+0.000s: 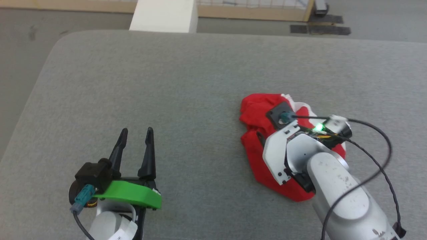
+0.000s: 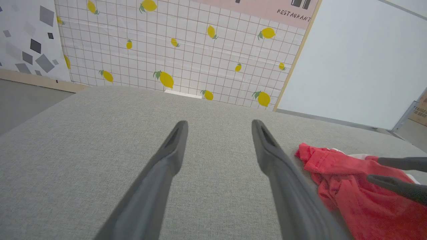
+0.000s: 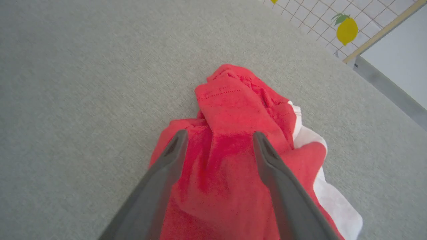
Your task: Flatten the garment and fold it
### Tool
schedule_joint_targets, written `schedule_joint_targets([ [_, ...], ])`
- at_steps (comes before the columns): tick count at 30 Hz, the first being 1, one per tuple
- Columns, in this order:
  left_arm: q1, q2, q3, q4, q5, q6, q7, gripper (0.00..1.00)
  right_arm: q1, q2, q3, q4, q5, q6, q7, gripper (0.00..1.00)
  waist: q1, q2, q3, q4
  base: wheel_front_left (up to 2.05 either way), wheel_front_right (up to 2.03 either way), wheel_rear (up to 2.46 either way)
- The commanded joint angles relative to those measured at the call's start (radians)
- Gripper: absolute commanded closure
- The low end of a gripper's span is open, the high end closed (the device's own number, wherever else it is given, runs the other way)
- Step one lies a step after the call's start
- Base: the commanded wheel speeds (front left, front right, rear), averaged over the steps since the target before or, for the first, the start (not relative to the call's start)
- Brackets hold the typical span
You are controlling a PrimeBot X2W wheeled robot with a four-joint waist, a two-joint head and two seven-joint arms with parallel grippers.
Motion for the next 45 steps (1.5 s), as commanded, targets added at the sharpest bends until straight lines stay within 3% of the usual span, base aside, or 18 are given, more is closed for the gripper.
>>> schedule_joint_targets([
  [1, -0.02, -0.003, -0.007, -0.003, -0.007, -0.007, -0.004, 0.0, -0.031, -0.009, 0.015, 0.023, 0.006, -0.002, 0.042, 0.0, -0.0001, 0.0, 0.039, 0.043, 0.0, 0.0, 0.0],
  [8, -0.031, -0.003, -0.023, -0.007, -0.023, 0.0, -0.004, 0.0, -0.085, -0.041, 0.014, 0.086, -0.037, -0.002, 0.153, 0.0, -0.0001, 0.0, 0.071, 0.082, 0.0, 0.0, 0.0],
  [10, -0.032, -0.003, -0.024, -0.006, -0.025, 0.001, -0.004, 0.0, -0.091, -0.042, 0.006, 0.098, -0.046, -0.002, 0.17, 0.62, -0.0001, 0.0, 0.072, 0.088, 0.0, 0.0, 0.0],
  [11, -0.032, -0.003, -0.025, -0.005, -0.026, 0.001, -0.004, 0.0, -0.094, -0.042, 0.002, 0.101, -0.049, -0.002, 0.17, 1.0, -0.0001, 0.0, 0.072, 0.091, 0.0, 0.0, 0.0],
  [17, -0.03, -0.003, -0.024, -0.003, -0.027, 0.005, -0.004, 0.0, -0.105, -0.032, -0.012, 0.081, -0.034, -0.002, 0.118, 1.0, -0.0001, 0.0, 0.059, 0.094, 0.0, 0.0, 0.0],
  [30, -0.015, -0.003, -0.009, 0.002, -0.013, 0.005, -0.004, 0.0, -0.202, 0.003, 0.027, -0.151, 0.142, -0.002, -0.183, 1.0, -0.0001, 0.0, -0.001, 0.059, 0.0, 0.0, 0.0],
  [36, -0.003, -0.003, -0.003, -0.001, -0.006, 0.003, -0.004, 0.0, -0.175, 0.005, -0.116, -0.25, 0.167, -0.002, -0.283, 1.0, -0.0001, 0.0, -0.018, 0.044, 0.0, 0.0, 0.0],
  [45, -0.003, -0.003, -0.007, -0.003, -0.003, 0.002, -0.004, 0.0, 0.079, 0.005, -0.403, -0.12, 0.07, -0.002, -0.202, 1.0, -0.0001, 0.0, -0.006, 0.028, 0.0, 0.0, 0.0],
])
